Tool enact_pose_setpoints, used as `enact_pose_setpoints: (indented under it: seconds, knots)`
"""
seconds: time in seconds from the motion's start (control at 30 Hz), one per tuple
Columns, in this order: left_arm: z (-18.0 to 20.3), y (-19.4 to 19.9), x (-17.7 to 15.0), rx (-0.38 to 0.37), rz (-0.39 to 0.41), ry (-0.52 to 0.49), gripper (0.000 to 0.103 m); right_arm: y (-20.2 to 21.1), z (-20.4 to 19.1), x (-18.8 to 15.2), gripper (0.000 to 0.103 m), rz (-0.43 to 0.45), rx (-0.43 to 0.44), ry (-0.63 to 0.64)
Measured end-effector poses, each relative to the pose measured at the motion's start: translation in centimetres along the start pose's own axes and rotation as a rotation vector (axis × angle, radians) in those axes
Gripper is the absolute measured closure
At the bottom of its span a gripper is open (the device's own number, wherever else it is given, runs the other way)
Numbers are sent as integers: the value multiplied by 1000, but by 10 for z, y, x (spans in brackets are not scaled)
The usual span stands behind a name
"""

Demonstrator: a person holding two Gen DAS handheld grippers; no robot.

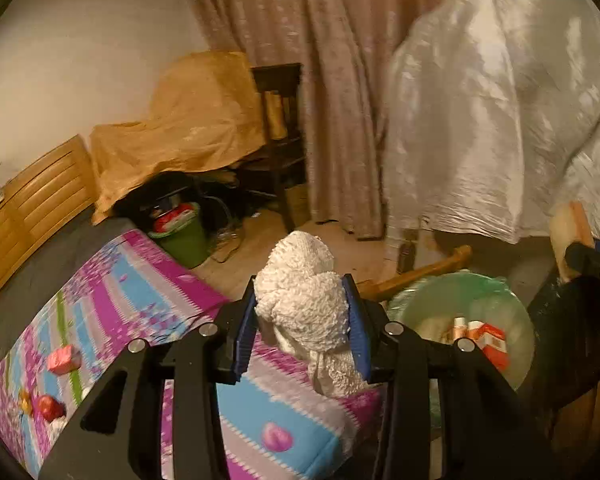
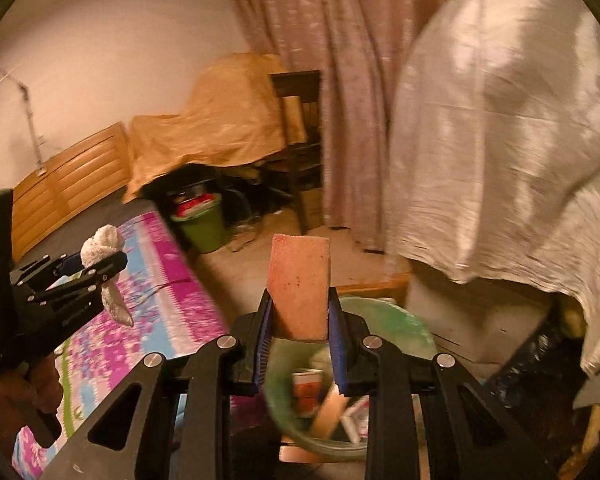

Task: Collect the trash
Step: 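Carry the knitted ball and sponge block over the green bin with both tools, then open both tools over the green bin to drop ball and sponge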

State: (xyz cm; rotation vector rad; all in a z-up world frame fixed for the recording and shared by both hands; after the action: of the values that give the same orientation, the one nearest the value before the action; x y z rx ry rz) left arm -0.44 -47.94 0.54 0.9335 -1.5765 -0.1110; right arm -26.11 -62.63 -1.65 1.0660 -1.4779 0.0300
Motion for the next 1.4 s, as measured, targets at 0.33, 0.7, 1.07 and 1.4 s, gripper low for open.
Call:
enact_pose_setpoints:
  seconds: [0.33, 0.7, 1.07, 1.4]
  knots:
    - [75, -38, 18, -107, -31, -129, 65, -23, 67, -7, 76, -45, -60, -93]
    - [104, -72, 7, -271, -122, -157, 65, -39, 80, -25, 76, -102, -38, -133]
    - [116, -98, 8, -483, -175, -64, 44, -67, 75, -27, 73, -167, 41, -125]
    - [105, -106, 7, -484, -176, 30, 29, -83, 89, -32, 47, -165, 38, -173]
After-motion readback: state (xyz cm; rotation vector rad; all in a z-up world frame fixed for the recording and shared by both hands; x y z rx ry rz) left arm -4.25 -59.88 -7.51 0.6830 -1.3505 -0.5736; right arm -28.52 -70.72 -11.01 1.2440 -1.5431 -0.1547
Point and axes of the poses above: each gripper's, at about its wrist camera, not at the fingertips, and y roughly against the way its jaws point, z to its right, x to its top, the point moved 3 cm from there along -y, roughly the way its jaws point, and after that the axes turned 6 degrees about -y, right-handed, at the moved point
